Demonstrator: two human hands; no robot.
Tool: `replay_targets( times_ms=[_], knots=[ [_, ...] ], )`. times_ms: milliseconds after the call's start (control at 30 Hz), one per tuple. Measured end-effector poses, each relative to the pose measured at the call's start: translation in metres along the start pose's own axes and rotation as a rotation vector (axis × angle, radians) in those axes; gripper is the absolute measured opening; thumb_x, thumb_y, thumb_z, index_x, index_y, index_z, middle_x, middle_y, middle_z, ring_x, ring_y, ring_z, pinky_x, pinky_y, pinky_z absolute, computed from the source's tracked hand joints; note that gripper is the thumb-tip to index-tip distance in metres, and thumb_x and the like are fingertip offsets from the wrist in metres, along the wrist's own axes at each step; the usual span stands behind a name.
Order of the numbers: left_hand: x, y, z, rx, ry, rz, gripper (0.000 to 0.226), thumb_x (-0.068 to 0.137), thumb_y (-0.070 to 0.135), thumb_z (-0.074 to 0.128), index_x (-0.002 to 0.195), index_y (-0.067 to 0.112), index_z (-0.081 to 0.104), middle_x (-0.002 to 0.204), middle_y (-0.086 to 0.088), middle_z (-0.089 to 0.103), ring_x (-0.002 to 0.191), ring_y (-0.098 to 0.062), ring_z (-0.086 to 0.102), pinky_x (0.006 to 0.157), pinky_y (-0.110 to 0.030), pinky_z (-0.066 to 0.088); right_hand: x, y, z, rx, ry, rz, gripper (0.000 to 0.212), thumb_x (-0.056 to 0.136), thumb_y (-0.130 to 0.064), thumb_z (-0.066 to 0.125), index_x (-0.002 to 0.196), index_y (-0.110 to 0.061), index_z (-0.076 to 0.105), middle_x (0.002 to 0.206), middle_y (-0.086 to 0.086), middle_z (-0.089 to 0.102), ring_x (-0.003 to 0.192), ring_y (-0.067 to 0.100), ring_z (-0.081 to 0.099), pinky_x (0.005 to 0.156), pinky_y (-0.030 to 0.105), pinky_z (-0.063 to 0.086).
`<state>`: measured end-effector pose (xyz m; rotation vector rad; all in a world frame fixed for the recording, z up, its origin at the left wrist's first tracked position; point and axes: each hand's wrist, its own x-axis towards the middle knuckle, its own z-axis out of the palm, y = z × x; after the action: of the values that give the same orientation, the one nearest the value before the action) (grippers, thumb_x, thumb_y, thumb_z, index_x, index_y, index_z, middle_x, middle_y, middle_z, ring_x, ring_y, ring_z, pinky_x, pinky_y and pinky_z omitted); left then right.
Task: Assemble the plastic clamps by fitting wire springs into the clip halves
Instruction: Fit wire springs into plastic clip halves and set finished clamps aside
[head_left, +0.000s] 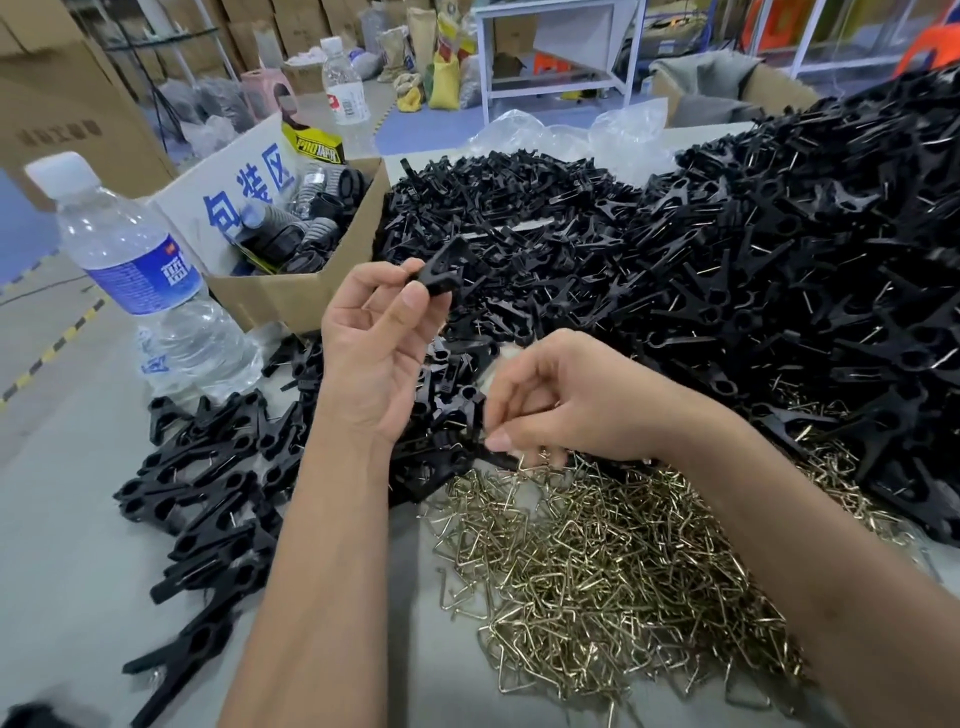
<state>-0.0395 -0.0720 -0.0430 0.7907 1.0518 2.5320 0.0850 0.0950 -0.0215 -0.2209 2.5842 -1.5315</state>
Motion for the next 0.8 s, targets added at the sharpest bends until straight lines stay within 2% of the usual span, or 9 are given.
replay_targets(
  times_ms=[67, 133, 233, 300, 367, 433, 500, 633, 800],
  knots=[
    [-0.001, -0.001, 0.001, 0.009, 0.011, -0.005, 0.014, 0.071, 0.009, 0.082, 0.081, 0.017, 0.076, 0.089, 0.000, 0.077, 0.084, -0.015, 0.075, 0.092, -0.035, 0.061, 0.001, -0.001, 0.000, -0.402, 0.005, 0.050, 0.007, 0.085, -0.019, 0.086, 0.087, -0.022, 0.080, 0.068, -0.008, 0.071, 0.058, 0.000, 0.063, 0.059, 0.016, 0.048],
    [-0.001, -0.003, 0.004, 0.029, 0.020, -0.010, 0.013, 0.071, 0.009, 0.081, 0.080, 0.017, 0.076, 0.086, 0.001, 0.076, 0.086, -0.016, 0.075, 0.092, -0.035, 0.061, -0.001, -0.004, 0.006, -0.743, -0.025, 0.113, 0.021, 0.084, -0.031, 0.086, 0.104, -0.029, 0.078, 0.070, -0.018, 0.062, 0.066, 0.000, 0.060, 0.066, 0.021, 0.047],
    [-0.001, -0.009, 0.005, 0.073, 0.023, -0.033, 0.016, 0.070, 0.008, 0.084, 0.079, 0.018, 0.076, 0.092, -0.001, 0.077, 0.090, -0.018, 0.074, 0.088, -0.034, 0.061, -0.003, -0.007, 0.014, -0.896, -0.011, 0.165, 0.033, 0.086, -0.039, 0.082, 0.115, -0.028, 0.073, 0.099, -0.010, 0.067, 0.089, 0.016, 0.065, 0.085, 0.034, 0.058],
    [-0.002, -0.012, 0.005, 0.093, 0.022, -0.048, 0.020, 0.073, 0.002, 0.084, 0.082, 0.016, 0.073, 0.094, -0.001, 0.076, 0.091, -0.019, 0.073, 0.087, -0.034, 0.061, -0.004, -0.008, 0.014, -0.883, -0.013, 0.182, 0.025, 0.087, -0.036, 0.082, 0.106, -0.022, 0.073, 0.104, -0.003, 0.070, 0.093, 0.019, 0.067, 0.085, 0.037, 0.059],
    [-0.002, -0.016, 0.006, 0.131, 0.023, -0.053, 0.019, 0.076, -0.001, 0.078, 0.085, 0.014, 0.070, 0.096, -0.002, 0.076, 0.091, -0.020, 0.072, 0.089, -0.035, 0.060, -0.005, -0.007, 0.010, -0.786, -0.001, 0.151, 0.013, 0.086, -0.024, 0.083, 0.087, -0.022, 0.070, 0.090, -0.007, 0.070, 0.081, 0.013, 0.065, 0.075, 0.030, 0.055],
    [-0.001, -0.018, 0.006, 0.193, 0.029, -0.059, 0.021, 0.080, -0.004, 0.073, 0.085, 0.016, 0.071, 0.097, -0.002, 0.076, 0.090, -0.020, 0.071, 0.091, -0.036, 0.060, -0.006, -0.003, 0.005, -0.592, 0.057, 0.113, 0.018, 0.083, -0.012, 0.085, 0.077, -0.021, 0.071, 0.073, -0.008, 0.068, 0.067, 0.005, 0.063, 0.064, 0.022, 0.052],
    [-0.001, -0.020, 0.007, 0.224, 0.024, -0.064, 0.023, 0.080, -0.004, 0.072, 0.082, 0.020, 0.073, 0.098, -0.001, 0.076, 0.091, -0.020, 0.070, 0.091, -0.036, 0.058, -0.011, 0.002, 0.000, -0.377, 0.141, 0.064, 0.016, 0.082, -0.011, 0.088, 0.081, -0.022, 0.077, 0.068, -0.005, 0.069, 0.060, 0.006, 0.065, 0.060, 0.020, 0.055],
    [-0.002, -0.021, 0.008, 0.226, 0.026, -0.074, 0.023, 0.080, -0.003, 0.074, 0.083, 0.019, 0.072, 0.099, -0.001, 0.076, 0.091, -0.020, 0.069, 0.091, -0.035, 0.057, -0.021, 0.010, -0.006, -0.019, 0.288, 0.039, 0.010, 0.088, -0.008, 0.082, 0.095, -0.015, 0.080, 0.070, 0.005, 0.076, 0.061, 0.020, 0.075, 0.064, 0.030, 0.064],
    [-0.002, -0.023, 0.008, 0.217, 0.034, -0.083, 0.021, 0.080, -0.004, 0.073, 0.084, 0.017, 0.070, 0.097, -0.001, 0.076, 0.088, -0.018, 0.071, 0.089, -0.033, 0.059, -0.026, 0.015, -0.013, -0.047, 0.305, 0.012, 0.004, 0.085, -0.024, 0.084, 0.085, -0.028, 0.083, 0.085, -0.005, 0.077, 0.070, 0.012, 0.072, 0.066, 0.030, 0.060]
  ],
)
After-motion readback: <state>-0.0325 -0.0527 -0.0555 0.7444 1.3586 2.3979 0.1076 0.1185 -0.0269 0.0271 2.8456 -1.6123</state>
